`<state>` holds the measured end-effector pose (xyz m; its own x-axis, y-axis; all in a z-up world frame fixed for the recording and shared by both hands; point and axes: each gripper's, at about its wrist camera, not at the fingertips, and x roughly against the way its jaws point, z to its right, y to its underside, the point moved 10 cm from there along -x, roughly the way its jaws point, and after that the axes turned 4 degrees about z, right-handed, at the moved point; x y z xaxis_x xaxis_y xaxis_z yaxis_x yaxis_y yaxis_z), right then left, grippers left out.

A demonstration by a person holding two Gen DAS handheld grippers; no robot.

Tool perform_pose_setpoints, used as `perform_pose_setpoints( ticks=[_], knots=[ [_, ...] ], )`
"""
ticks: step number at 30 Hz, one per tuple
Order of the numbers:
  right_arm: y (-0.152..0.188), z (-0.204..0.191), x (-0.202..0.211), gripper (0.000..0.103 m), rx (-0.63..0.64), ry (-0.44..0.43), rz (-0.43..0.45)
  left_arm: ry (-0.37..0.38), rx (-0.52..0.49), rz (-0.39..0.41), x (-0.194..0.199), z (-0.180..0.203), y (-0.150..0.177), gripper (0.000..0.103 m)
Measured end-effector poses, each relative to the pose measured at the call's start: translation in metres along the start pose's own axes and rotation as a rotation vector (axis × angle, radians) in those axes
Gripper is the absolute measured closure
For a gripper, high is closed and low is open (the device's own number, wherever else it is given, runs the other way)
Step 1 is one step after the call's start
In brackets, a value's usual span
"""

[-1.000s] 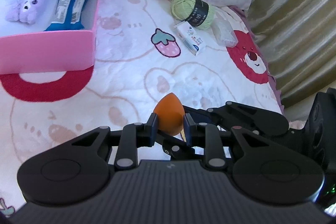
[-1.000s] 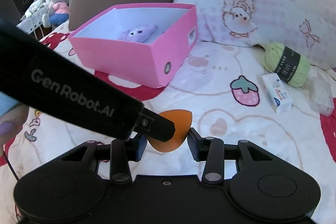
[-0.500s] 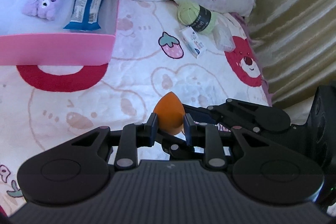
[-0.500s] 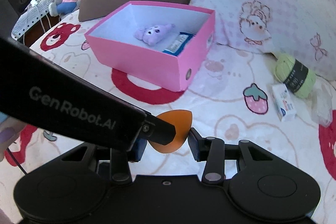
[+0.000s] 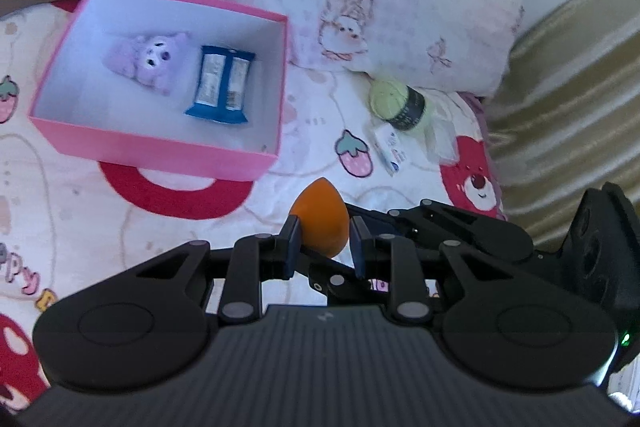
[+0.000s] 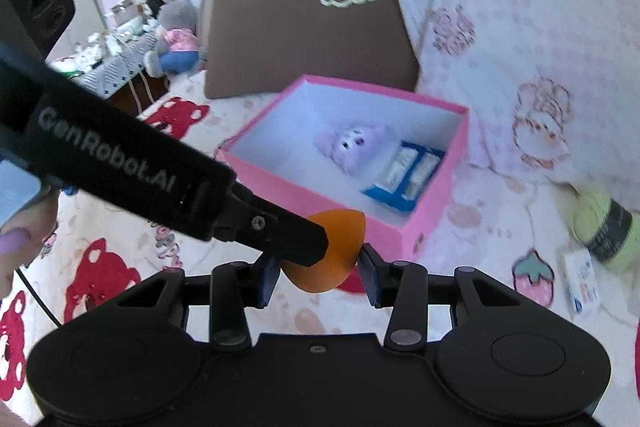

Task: Organize objects
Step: 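Carry the orange sponge with the left gripper over the pink box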

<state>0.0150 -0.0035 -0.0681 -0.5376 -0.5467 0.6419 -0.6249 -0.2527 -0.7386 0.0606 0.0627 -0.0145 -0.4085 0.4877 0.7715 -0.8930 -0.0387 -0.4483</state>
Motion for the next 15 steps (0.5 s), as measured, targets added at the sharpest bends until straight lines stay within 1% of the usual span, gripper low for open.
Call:
perform_pose_setpoints(
  ticks=[2,5,7,13,15],
  knots=[
    [-0.009,-0.002,-0.003,0.055,0.003,-0.018,-0.004,-0.026,-0.006,-0.006,0.002,-0.002,-0.009,0.079],
    [-0.023,-0.002,-0.008,0.056,0.028,-0.019,0.006,-0.049,-0.020,0.010,0.005,-0.005,-0.022,0.079],
    [-0.031,-0.003,-0.014,0.056,0.033,-0.028,0.001,-0.059,0.003,0.022,0.007,-0.010,-0.029,0.079],
    [-0.052,0.003,-0.037,0.056,0.069,0.000,-0.022,-0.064,0.053,0.045,-0.006,-0.028,-0.056,0.079],
    [-0.061,0.007,-0.048,0.056,0.075,0.001,-0.026,-0.064,0.075,0.065,-0.010,-0.036,-0.067,0.079]
  ],
)
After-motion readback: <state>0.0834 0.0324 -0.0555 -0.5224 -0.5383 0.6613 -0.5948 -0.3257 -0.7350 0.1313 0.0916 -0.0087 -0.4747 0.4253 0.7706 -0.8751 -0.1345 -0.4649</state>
